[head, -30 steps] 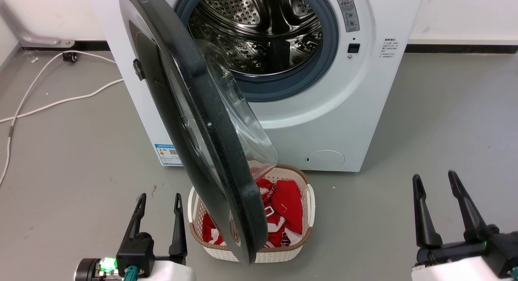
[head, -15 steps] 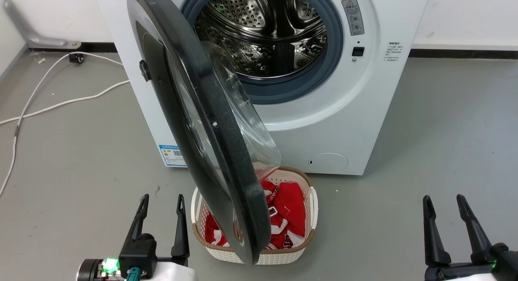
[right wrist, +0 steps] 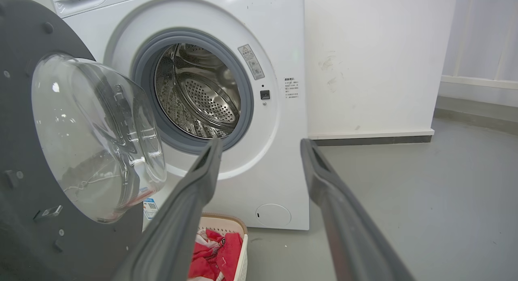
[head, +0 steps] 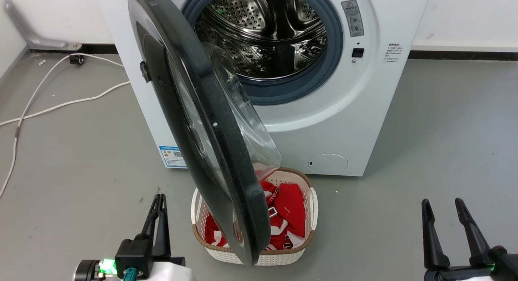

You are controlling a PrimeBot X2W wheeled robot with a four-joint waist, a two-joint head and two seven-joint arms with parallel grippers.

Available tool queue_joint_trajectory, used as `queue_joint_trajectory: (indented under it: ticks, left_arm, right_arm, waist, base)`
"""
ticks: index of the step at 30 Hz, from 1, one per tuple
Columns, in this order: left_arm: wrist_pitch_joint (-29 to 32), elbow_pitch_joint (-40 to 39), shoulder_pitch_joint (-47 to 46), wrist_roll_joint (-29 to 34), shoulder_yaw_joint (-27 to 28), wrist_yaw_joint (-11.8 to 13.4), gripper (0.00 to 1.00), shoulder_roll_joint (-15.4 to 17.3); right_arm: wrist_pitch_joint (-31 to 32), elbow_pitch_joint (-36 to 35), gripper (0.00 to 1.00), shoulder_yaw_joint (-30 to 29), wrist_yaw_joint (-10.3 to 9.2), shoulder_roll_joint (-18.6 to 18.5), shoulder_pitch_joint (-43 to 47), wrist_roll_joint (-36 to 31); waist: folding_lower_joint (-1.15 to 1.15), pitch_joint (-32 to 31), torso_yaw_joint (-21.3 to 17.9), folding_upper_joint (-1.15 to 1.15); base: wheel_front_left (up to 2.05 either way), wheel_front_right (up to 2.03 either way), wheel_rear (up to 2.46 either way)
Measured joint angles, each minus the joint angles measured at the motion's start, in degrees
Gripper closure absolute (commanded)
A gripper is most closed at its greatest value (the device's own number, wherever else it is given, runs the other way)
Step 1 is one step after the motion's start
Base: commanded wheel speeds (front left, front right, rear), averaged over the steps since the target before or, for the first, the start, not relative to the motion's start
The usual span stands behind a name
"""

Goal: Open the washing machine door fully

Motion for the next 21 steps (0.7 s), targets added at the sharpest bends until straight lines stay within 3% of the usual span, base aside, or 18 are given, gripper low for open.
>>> queue_joint_trajectory:
  ticks: [13, 21]
  left_arm:
    - [0.0, -13.4, -4.3, 1.6, 1.2, 0.5, 1.00, 1.8]
    - [0.0, -22.0, -8.4, 3.2, -3.9, -0.1, 1.00, 2.3]
  right_arm:
    - [0.0, -0.3, 0.00, 0.4, -0.01, 0.0, -0.1, 0.0]
    - [0.0, -0.3, 0.00, 0.5, 0.00, 0.0, -0.2, 0.2]
  waist:
    - [0.00, 0.2, 0.2, 0.00]
    - [0.00, 0.4, -0.1, 0.00]
  base:
    - [0.00, 0.00, 0.00]
    - [0.00, 0.00, 0.00]
